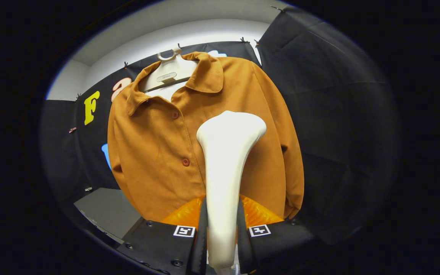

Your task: Iron the clothes twice with a garment steamer, once on the left side and once on the right side.

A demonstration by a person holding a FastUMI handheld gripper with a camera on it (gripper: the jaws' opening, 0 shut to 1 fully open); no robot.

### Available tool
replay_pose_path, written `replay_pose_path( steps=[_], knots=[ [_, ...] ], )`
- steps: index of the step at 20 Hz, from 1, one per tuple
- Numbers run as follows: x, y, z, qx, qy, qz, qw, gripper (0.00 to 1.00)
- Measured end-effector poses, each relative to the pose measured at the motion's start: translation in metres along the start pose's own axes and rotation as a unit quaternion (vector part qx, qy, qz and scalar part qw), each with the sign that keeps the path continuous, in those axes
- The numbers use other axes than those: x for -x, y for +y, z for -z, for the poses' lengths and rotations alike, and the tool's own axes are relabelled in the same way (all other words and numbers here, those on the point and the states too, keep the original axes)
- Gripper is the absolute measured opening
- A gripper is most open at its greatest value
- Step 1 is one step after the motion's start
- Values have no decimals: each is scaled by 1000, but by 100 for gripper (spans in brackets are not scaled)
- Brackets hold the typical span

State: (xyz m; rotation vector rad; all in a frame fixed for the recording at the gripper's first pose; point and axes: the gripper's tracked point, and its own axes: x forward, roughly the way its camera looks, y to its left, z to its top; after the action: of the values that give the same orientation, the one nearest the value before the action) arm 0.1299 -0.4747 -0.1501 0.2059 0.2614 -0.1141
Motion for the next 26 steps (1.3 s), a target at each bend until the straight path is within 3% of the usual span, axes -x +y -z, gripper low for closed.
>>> replay_pose_path(
  steps=[9,26],
  knots=[
    [-12,-24,58,-27,49,-12,998,36],
    [11,-69,152,-72,121,33,990,36]
  ],
)
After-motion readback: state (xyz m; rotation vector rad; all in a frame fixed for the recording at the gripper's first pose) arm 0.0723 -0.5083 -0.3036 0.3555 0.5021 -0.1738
